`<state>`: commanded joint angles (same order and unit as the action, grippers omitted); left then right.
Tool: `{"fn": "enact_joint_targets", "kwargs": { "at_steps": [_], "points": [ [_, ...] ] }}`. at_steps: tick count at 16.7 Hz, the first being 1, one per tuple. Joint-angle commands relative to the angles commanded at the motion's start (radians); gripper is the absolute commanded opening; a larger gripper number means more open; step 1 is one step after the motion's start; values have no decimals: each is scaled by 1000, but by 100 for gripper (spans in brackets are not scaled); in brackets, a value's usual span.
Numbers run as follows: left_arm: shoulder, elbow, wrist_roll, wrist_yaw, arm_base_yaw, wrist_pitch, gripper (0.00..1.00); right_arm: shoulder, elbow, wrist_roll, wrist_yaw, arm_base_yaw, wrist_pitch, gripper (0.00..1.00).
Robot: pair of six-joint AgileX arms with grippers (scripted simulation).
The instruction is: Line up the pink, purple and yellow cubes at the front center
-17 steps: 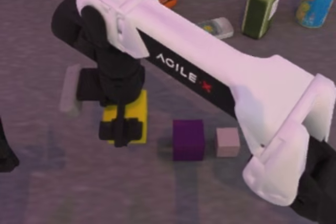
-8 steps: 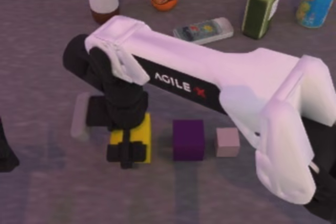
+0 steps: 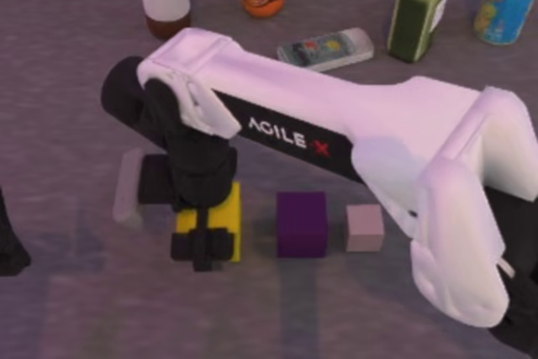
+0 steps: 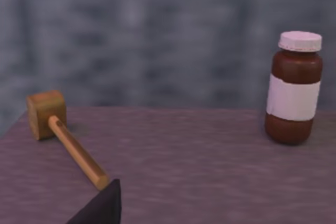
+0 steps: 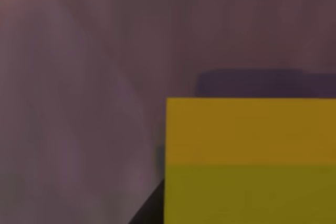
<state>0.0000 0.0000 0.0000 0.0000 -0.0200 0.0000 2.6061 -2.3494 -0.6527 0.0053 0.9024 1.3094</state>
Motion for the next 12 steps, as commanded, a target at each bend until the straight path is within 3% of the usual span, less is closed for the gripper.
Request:
{"fn": "enact_joint_targets", "kwargs": {
  "at_steps": [11,12],
  "points": [
    [0,0,0,0,0,0,100,0,0,0,0,0,0,98],
    [0,0,0,0,0,0,100,0,0,0,0,0,0,100]
  ]
}}
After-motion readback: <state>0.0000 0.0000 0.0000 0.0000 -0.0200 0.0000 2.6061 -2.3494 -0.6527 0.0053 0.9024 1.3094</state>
